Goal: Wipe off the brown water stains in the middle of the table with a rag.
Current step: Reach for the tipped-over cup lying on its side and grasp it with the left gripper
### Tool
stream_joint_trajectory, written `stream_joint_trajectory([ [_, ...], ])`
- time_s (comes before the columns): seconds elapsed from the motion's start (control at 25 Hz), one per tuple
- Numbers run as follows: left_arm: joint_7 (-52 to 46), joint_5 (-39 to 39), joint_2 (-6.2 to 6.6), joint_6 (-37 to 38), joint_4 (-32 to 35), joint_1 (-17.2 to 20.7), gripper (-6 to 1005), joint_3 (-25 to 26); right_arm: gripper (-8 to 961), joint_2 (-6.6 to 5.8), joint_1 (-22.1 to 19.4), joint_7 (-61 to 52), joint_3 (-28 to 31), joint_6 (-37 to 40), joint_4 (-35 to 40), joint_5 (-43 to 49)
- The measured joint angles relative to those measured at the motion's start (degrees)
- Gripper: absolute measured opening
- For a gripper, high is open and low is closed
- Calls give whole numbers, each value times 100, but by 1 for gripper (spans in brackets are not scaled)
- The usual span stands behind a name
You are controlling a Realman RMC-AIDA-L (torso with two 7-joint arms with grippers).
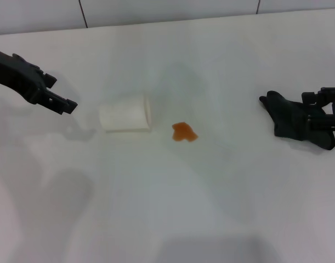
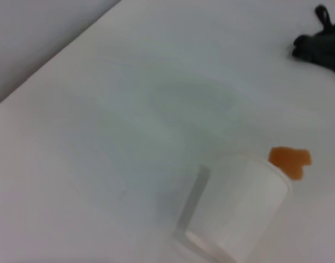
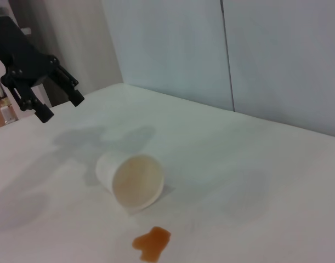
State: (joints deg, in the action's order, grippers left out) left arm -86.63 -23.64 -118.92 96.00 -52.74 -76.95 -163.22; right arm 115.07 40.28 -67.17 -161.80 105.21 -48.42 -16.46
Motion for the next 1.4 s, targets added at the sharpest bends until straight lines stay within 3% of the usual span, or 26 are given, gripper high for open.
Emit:
stream_joint_trajectory([
  [0.88, 834, -107, -19, -1474, 1684, -232, 869, 9, 651, 6, -2, -41, 9, -39, 9, 2],
  [1.4, 889, -455, -35, -1548, 2036, -312, 869, 9, 652, 4, -2, -50, 9, -56, 9, -7],
])
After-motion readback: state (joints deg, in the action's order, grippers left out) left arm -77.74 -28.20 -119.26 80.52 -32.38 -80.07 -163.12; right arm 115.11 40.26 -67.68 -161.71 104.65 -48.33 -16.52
